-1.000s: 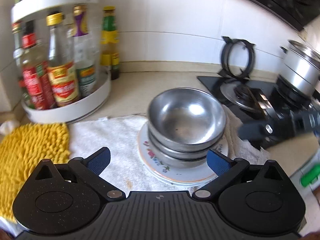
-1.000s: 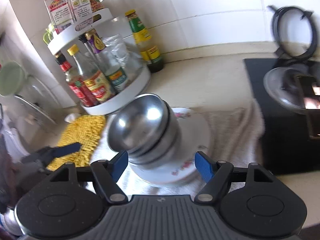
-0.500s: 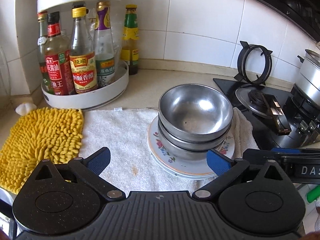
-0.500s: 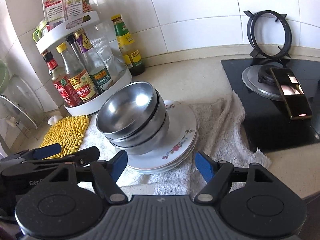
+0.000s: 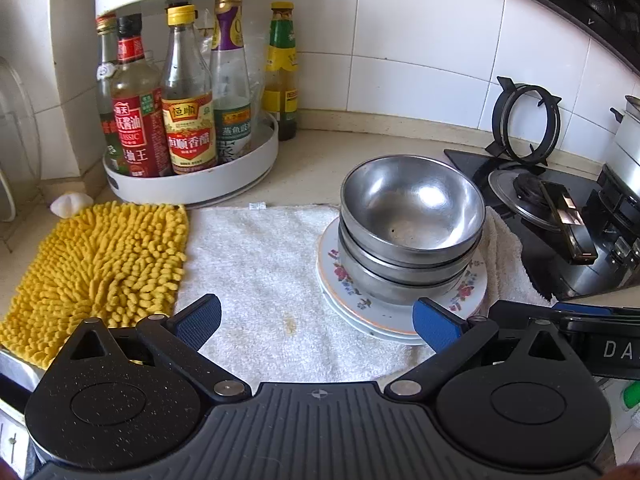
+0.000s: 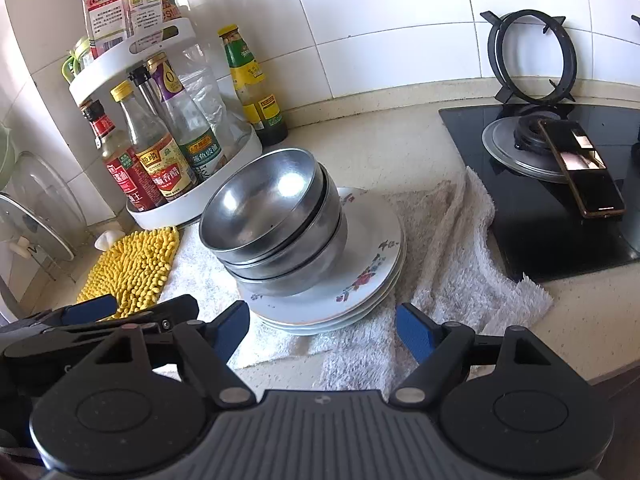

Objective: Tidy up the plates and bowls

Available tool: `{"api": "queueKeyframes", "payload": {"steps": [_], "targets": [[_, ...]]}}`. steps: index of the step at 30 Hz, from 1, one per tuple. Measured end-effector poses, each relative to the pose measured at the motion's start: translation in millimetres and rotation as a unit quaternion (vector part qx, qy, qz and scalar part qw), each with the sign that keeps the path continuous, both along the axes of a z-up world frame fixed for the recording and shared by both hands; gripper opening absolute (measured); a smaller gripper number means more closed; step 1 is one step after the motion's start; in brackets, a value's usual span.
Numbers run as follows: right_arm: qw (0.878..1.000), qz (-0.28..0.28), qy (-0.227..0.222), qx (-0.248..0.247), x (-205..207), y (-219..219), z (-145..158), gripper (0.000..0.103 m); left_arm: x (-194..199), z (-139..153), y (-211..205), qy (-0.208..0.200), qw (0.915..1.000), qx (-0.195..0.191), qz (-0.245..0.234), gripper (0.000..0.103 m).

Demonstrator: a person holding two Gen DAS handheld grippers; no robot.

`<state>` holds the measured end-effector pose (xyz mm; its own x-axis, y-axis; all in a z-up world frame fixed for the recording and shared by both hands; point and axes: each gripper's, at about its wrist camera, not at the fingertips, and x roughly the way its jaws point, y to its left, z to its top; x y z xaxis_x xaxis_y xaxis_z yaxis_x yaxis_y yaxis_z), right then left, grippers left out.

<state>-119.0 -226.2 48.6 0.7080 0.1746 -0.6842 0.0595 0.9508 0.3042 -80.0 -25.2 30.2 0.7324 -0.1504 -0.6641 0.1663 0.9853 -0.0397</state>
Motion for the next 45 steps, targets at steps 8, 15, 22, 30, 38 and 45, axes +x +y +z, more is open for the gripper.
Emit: {"api": "queueKeyframes", "payload": {"steps": [8, 15, 22, 30, 38, 45], "targets": [[1.000, 0.002, 0.005, -0.002, -7, 6, 0, 0.095, -9, 1, 6, 0.005, 0.9999, 0.009, 0.002, 0.102], [0.999, 0.006, 0.036, -0.007, -14, 9, -8, 0.095, -16, -6, 5, 0.034, 0.9991, 0.024, 0.000, 0.101], [0.999, 0.006, 0.048, -0.012, -20, 12, -11, 0.095, -22, -9, 5, 0.045, 0.9985, 0.029, -0.003, 0.099], [0.998, 0.008, 0.055, -0.015, -22, 15, -12, 0.095, -27, -10, 6, 0.051, 0.9982, 0.031, 0.000, 0.099], [0.998, 0.006, 0.062, -0.019, -24, 15, -12, 0.095, -26, -11, 5, 0.057, 0.9977, 0.036, -0.002, 0.099], [0.998, 0.003, 0.066, -0.016, -24, 12, -14, 0.095, -25, -13, 2, 0.061, 0.9973, 0.039, -0.006, 0.098]]}}
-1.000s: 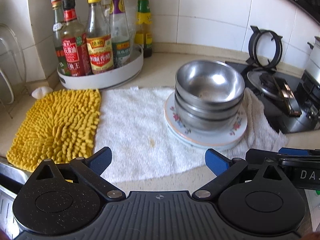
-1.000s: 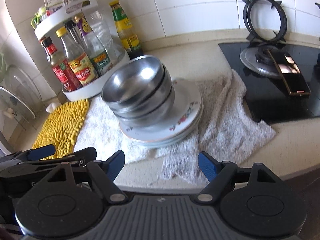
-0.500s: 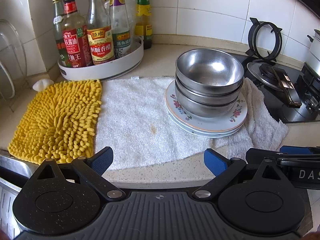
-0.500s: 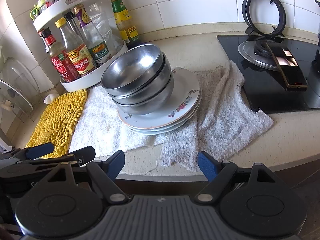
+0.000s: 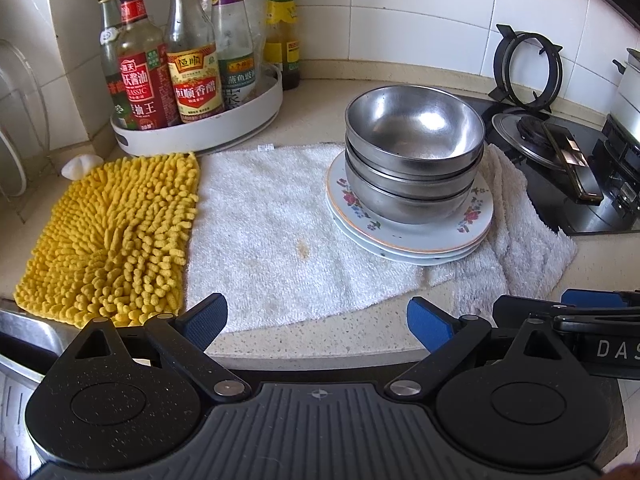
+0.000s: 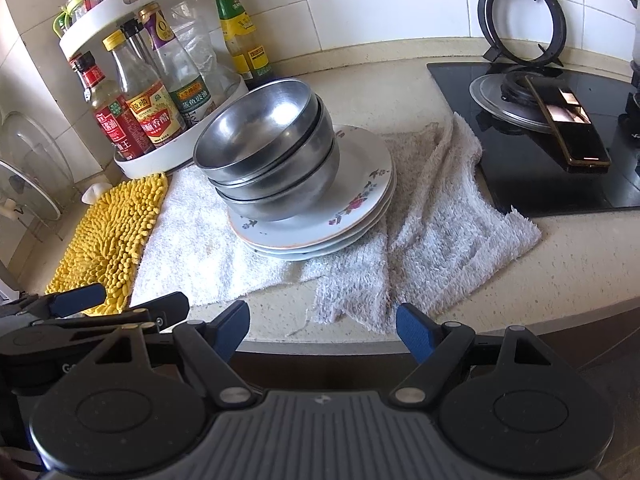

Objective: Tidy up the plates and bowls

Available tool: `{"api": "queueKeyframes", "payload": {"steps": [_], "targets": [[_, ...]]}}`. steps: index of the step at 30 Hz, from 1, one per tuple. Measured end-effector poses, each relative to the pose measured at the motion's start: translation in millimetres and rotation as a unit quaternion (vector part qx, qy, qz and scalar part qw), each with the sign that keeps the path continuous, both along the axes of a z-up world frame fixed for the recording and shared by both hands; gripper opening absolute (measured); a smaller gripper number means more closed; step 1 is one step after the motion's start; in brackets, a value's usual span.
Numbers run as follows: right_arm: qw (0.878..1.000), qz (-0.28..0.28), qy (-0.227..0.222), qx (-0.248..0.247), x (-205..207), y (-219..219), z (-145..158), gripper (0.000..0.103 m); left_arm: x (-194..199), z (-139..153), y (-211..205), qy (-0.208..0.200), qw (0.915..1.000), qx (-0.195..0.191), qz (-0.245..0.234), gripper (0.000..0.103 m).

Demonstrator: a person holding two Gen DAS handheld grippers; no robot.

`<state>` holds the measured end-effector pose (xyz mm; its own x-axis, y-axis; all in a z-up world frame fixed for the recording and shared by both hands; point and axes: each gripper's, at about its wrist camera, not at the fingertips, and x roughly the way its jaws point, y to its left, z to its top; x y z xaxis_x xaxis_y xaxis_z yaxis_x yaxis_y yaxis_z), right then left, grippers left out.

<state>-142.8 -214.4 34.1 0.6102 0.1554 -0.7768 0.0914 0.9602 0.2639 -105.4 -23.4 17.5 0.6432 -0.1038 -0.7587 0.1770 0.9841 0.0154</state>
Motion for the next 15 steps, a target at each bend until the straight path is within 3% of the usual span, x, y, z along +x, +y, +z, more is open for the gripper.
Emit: {"api": "queueKeyframes", "payload": {"steps": [10, 15], "targets": [[1.000, 0.009, -0.016, 0.010, -3, 2, 8, 0.095, -4, 12, -2, -0.032, 0.9994, 0.010, 0.006, 0.096], [1.000, 0.014, -0.020, 0.012, -6, 2, 10, 0.095, -2, 13, -1, -0.023, 0.9997, 0.009, 0.003, 0.096]]}}
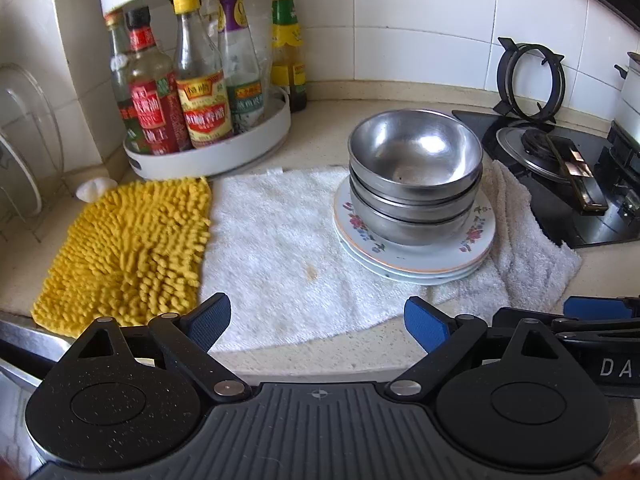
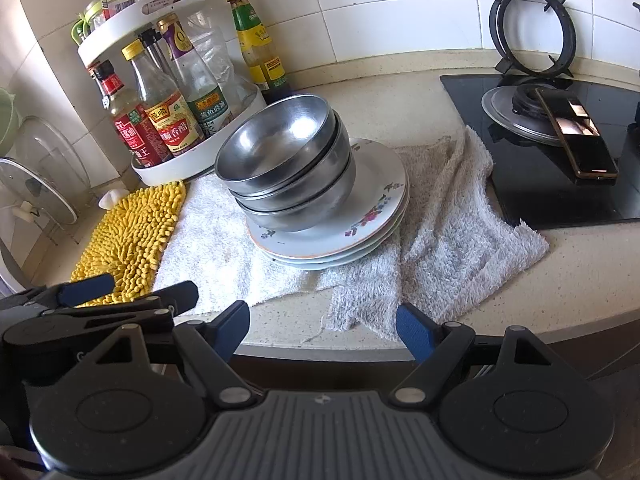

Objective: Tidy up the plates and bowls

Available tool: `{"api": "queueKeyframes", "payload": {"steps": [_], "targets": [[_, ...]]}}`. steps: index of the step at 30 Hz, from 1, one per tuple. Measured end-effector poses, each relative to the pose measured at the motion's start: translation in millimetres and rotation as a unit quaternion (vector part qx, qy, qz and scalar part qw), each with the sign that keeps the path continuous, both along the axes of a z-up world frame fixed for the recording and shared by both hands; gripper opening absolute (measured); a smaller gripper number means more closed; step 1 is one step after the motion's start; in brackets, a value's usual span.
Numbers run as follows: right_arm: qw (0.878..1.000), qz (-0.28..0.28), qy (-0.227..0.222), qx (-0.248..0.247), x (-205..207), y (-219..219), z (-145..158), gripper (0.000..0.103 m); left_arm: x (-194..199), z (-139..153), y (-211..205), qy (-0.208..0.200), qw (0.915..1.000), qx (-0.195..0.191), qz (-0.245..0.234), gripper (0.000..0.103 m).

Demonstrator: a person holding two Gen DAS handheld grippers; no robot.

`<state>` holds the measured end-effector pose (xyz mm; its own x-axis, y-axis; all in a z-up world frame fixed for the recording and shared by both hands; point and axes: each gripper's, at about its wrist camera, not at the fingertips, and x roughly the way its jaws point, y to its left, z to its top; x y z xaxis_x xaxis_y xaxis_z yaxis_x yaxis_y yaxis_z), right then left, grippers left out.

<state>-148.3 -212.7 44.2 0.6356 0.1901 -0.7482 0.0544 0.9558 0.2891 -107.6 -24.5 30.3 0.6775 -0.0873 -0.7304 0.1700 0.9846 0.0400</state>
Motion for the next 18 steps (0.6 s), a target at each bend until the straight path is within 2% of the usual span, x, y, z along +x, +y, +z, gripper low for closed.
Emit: {"api": "queueKeyframes", "payload": {"steps": [4, 9, 12, 14, 18], "targets": [[1.000, 0.002, 0.000, -0.004, -2.2, -1.3, 0.6, 0.095, -0.3, -3.0, 1.5, 0.018, 0.9992, -0.031, -0.020, 0.087], [1.000, 0.000, 0.002, -0.003, -5.0, -4.0, -0.6, 0.095, -1.4, -6.8, -1.4, 0.024, 0.9983, -0.042, -0.032, 0.088], [1.000, -0.001, 0.000, 0.001, -5.4, -5.4, -0.5, 0.095, -2.6, -7.3, -2.1, 0.014, 0.9988, -0.039, -0.027, 0.094], [1.000, -0.001, -0.005, 0.006, -5.8, -6.1, 1.0, 0.096, -3.5, -5.4, -1.7, -0.002, 0.9993, -0.032, -0.018, 0.102], [1.000, 0.001, -0.012, 0.010, -4.7, -6.4, 4.0, 0.096, -2.2, -2.0, 2.3, -0.010, 0.9990, -0.040, -0.014, 0.103]]}}
